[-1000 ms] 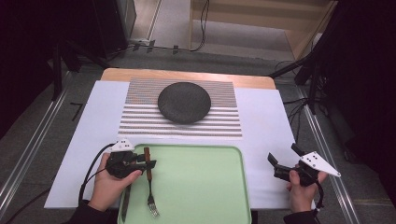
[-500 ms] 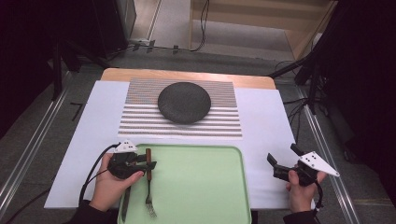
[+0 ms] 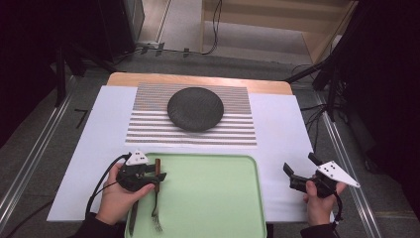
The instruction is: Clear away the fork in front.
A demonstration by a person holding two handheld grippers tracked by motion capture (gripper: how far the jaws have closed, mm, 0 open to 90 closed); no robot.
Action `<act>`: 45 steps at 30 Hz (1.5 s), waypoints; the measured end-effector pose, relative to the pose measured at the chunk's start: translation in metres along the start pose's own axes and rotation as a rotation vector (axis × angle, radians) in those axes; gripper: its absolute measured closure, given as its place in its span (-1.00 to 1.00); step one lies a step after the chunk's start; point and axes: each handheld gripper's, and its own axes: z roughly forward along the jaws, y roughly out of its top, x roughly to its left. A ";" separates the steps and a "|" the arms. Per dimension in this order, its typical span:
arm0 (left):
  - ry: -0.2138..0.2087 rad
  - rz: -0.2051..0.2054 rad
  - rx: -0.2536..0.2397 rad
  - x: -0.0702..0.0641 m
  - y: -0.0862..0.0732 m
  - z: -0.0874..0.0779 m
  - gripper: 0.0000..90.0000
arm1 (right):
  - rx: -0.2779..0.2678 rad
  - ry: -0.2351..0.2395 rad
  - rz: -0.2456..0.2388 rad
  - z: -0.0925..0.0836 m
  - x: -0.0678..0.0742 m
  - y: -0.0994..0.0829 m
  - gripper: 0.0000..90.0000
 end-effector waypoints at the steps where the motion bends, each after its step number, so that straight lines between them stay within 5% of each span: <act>1: 0.001 -0.004 -0.004 0.000 0.000 0.000 0.10 | 0.000 0.000 0.000 0.000 0.000 0.000 -1.00; 7: 0.018 -0.026 -0.053 0.005 0.000 -0.008 0.06 | 0.001 0.000 -0.001 0.000 0.000 0.000 -1.00; 11: -0.042 -0.008 -0.065 0.002 0.002 -0.014 0.52 | 0.000 -0.001 0.000 0.000 0.000 0.000 -1.00; 16: -0.113 0.090 -0.002 -0.014 0.004 -0.010 0.99 | 0.003 0.000 0.001 0.001 0.000 0.000 -1.00; 19: -0.126 0.147 0.066 -0.024 0.003 -0.003 0.99 | 0.002 -0.001 -0.001 0.001 0.000 0.000 -1.00; 24: -0.142 0.172 0.138 -0.029 -0.002 0.004 0.99 | 0.003 -0.004 -0.004 0.000 0.000 -0.001 -1.00; 34: -0.152 0.122 0.122 -0.019 -0.012 -0.006 0.99 | 0.006 -0.007 -0.004 0.001 -0.001 -0.001 -1.00; 45: -0.163 0.124 0.124 -0.016 -0.014 -0.008 0.99 | 0.006 -0.013 -0.007 0.001 0.000 -0.001 -1.00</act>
